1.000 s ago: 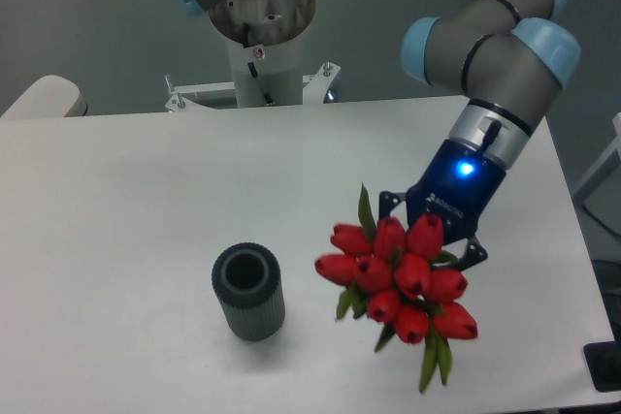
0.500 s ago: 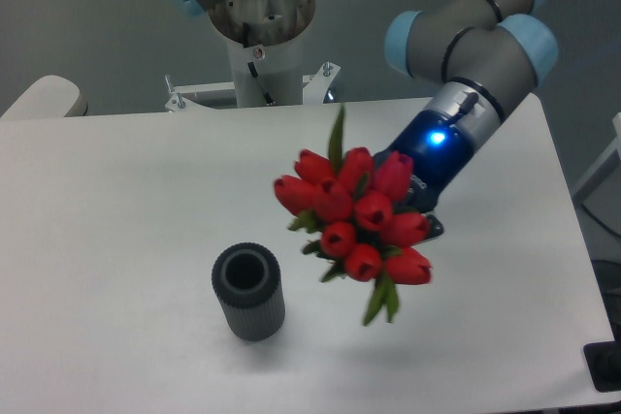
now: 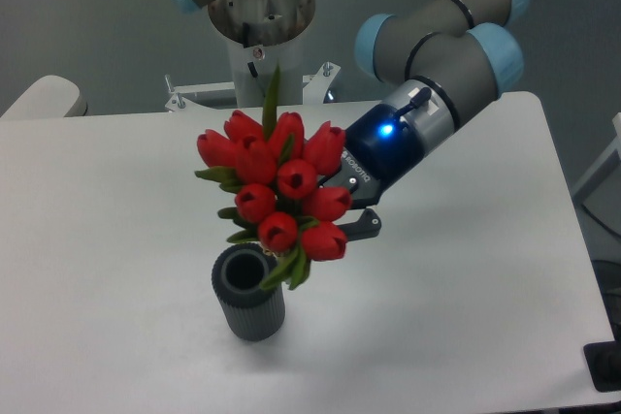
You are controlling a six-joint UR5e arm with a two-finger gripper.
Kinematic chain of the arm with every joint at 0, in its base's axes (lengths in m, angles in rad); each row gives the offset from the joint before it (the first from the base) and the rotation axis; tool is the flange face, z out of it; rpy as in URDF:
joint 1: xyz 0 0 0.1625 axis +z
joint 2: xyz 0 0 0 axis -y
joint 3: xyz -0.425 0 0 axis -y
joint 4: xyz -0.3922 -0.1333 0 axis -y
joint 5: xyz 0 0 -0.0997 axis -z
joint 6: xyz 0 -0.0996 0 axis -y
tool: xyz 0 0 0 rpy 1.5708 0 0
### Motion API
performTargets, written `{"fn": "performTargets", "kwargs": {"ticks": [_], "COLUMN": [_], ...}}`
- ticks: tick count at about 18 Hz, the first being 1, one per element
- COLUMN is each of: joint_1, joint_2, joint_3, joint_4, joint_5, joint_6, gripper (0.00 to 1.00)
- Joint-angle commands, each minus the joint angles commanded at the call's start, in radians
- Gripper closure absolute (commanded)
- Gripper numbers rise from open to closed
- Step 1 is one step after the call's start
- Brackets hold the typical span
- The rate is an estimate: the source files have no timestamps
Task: Insert the flowers into the vase
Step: 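Lower the bouquet stems down into the grey vase opening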
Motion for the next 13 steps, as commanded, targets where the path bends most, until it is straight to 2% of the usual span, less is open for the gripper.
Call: {"fn": "performTargets", "kwargs": {"ticks": [2, 4, 13], "joint_1": [-0.003, -0.002, -0.034], "joint_2": [0.008, 0.043, 0.048], "joint_3": [-0.035, -0.072, -0.097], "joint_4": [0.000, 0.000, 0.000], "joint_5": [-0.002, -0.002, -0.002], "joint_6": [0.015, 0.017, 0.071], "gripper": [0.81, 0.81, 0.82]}}
